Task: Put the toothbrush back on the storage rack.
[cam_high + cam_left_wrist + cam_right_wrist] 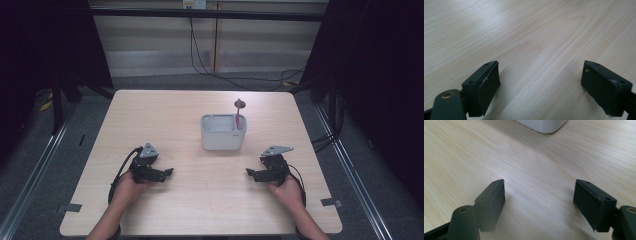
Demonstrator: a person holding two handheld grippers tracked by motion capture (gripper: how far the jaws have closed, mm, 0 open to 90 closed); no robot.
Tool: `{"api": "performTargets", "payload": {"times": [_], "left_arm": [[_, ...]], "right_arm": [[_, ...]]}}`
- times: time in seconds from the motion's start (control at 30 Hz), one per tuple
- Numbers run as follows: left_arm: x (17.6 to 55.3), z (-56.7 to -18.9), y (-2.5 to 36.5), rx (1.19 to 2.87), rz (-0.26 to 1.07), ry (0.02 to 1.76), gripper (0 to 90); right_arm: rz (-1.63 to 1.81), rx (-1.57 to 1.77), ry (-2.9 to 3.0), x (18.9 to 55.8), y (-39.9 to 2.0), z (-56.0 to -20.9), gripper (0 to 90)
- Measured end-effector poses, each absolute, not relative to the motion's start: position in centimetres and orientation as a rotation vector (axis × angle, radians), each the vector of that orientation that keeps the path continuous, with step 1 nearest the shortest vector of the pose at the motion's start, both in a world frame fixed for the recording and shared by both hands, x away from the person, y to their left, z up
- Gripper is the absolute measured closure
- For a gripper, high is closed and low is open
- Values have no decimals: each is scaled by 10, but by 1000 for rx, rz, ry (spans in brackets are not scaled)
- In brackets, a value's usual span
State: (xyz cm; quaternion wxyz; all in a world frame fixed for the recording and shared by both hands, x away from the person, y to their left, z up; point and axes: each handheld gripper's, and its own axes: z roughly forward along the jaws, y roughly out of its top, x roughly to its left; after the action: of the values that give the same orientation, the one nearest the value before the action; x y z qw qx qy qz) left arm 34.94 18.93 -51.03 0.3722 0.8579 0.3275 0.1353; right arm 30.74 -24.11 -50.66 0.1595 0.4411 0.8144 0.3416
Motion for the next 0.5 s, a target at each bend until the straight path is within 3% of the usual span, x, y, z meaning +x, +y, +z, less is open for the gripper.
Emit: {"api": "performTargets", "payload": {"times": [0.5], "left_arm": [[349, -510, 189, 2196, 348, 846, 149]], "right_arm": [[1018, 1202, 2302, 304, -244, -512, 233]]}}
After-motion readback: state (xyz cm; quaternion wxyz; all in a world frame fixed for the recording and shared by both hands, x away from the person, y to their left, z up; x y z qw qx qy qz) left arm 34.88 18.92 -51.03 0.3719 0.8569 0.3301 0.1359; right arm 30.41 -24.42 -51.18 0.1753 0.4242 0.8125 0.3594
